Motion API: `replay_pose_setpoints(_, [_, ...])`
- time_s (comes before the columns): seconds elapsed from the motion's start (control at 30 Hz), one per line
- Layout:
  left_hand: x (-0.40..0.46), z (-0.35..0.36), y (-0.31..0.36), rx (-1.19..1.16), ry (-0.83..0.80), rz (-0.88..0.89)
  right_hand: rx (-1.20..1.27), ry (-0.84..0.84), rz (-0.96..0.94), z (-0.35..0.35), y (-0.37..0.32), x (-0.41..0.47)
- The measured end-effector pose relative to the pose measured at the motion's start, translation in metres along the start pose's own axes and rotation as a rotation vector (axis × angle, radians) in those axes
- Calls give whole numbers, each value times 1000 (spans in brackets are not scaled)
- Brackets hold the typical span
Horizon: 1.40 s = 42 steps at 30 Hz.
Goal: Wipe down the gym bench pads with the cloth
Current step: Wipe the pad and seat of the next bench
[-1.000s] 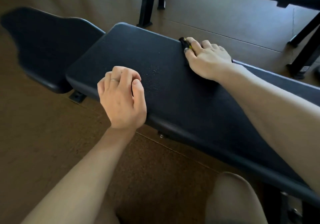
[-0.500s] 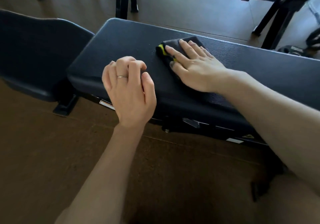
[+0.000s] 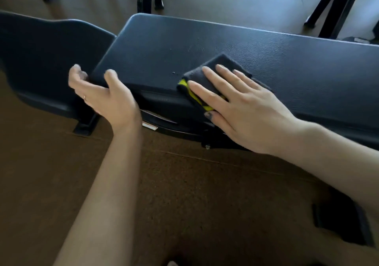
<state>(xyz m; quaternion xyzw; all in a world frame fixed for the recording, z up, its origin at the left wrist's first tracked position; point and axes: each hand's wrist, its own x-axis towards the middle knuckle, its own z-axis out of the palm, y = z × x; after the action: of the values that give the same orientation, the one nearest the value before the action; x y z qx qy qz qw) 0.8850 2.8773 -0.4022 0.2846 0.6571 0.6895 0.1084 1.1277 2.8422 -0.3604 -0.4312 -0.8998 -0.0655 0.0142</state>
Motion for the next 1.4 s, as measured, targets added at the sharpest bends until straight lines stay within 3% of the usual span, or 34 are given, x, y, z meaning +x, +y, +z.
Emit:
replay_pose_setpoints(0.1, [10, -4, 1, -150, -4, -279, 19, 26, -54, -1, -22, 44])
replay_pose_setpoints(0.2, [9, -1, 6, -316, 59, -413, 19, 47, -53, 3, -36, 59])
replay_pose_setpoints(0.43, [-4, 5, 11, -263, 121, -346, -80, 70, -59, 7, 3, -17])
replay_pose_setpoints(0.77, [0, 5, 4, -204, 142, -299, 25, 72, -96, 0, -58, 92])
replay_pose_setpoints(1.0, [0, 2, -1, -180, 73, -293, -21, 145, -28, 10, -28, 28])
replay_pose_setpoints(1.1, [1, 4, -3, -178, 79, -269, -6, 104, -30, 7, -26, 30])
replay_pose_setpoints(1.4, [8, -7, -11, -163, 17, -253, 256, -122, 70, -8, -62, 139])
